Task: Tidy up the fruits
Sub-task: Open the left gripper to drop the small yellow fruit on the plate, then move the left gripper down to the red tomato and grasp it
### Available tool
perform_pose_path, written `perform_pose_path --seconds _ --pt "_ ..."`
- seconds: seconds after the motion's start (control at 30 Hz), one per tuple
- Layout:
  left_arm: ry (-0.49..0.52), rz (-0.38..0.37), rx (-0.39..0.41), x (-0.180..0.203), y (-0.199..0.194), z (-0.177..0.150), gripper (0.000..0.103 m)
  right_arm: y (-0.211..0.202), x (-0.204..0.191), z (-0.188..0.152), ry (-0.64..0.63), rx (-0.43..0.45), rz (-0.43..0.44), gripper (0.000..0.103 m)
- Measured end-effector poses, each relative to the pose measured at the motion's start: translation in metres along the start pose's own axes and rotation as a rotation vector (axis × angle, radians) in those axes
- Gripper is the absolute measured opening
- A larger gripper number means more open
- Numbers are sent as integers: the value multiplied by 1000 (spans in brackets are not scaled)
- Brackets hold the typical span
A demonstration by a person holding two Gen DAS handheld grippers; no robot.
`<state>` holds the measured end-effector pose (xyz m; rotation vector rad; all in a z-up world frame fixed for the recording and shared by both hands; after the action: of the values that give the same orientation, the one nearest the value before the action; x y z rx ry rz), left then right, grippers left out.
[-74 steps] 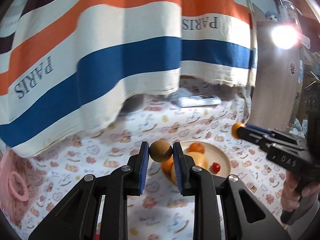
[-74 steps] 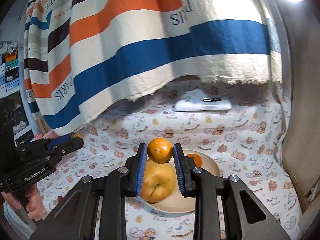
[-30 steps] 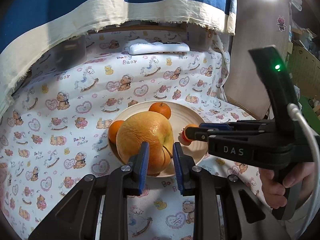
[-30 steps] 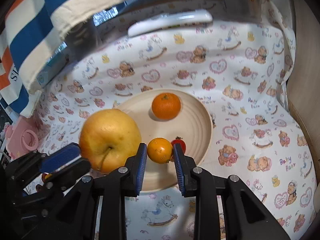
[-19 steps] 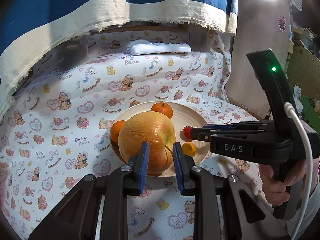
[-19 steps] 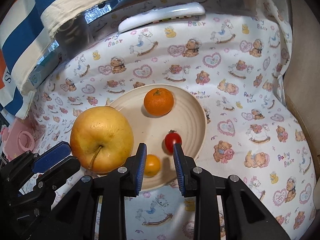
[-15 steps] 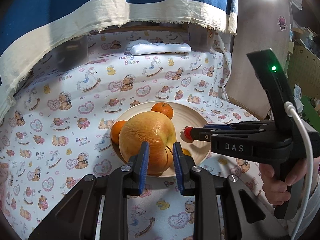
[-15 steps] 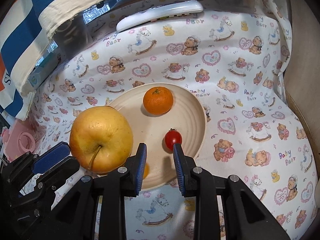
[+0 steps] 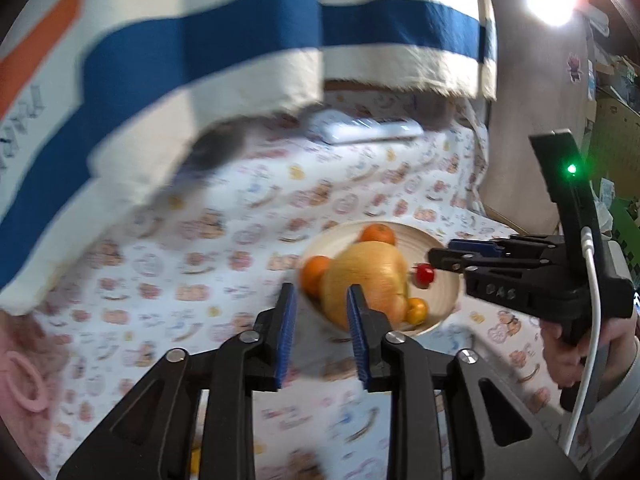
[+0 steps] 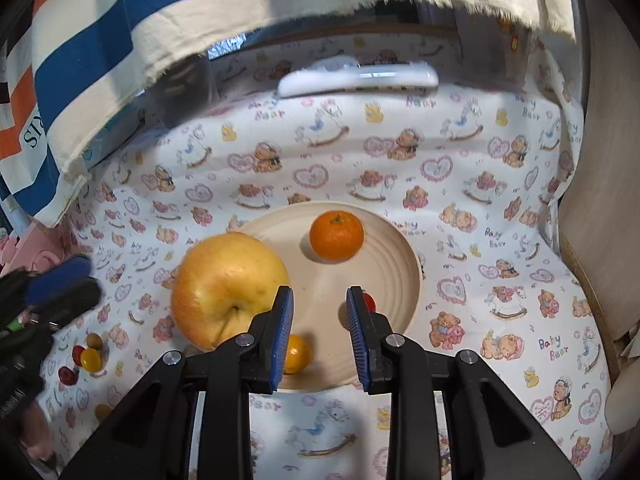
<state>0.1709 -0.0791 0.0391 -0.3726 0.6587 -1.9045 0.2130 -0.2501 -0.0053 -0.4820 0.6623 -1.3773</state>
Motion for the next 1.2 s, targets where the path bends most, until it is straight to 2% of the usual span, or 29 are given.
perform_pose_path --seconds 0.03,0.1,0.23,0.37,0.47,0.53,0.63,0.73,0.8,0.87,0.93,1.03,1.2 --pt "-8 14 15 -8 -8 0 42 -5 -3 1 -4 13 3 29" --pt "-37 35 44 -24 -24 -2 53 -17 -12 4 -18 46 -8 29" --pt "-75 64 64 -49 -49 -14 72 -42 -33 4 -50 88 2 29" --pt "-80 147 100 -63 -74 -33 85 -65 -56 -5 -85 120 24 29" --pt "-98 161 152 -65 -96 -47 93 -79 -73 -14 -82 149 54 29" --pt "-97 196 183 -67 -109 -54 99 -85 -84 -22 -87 171 62 29" --pt "-90 248 223 -70 -125 -66 99 -95 -105 -35 -114 210 61 29" --pt "-130 276 204 -78 -131 -80 99 -99 -123 -49 -137 217 80 29" --pt "-162 274 171 -83 -130 -90 97 -100 -133 -58 -148 218 91 29" --pt "-183 285 133 -88 -126 -100 91 -101 -138 -65 -154 226 85 29" --pt "-209 290 91 -95 -120 -111 80 -100 -141 -71 -155 227 81 29" --pt "-273 270 16 -110 -105 -128 69 -96 -143 -80 -140 207 99 29" --pt "-361 218 -107 -128 -77 -154 60 -84 -145 -88 -139 171 97 29"
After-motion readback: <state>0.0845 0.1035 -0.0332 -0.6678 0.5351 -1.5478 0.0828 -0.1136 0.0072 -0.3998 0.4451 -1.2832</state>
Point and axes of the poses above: each gripper's, at about its wrist camera, not at the fingertips, and y roughly the way its jaws point, x to its right, z to its top, the point moved 5 cm from there along y, roughly the way its jaws point, and after that the axes turned 2 degrees about -z, right-handed, at the moved point
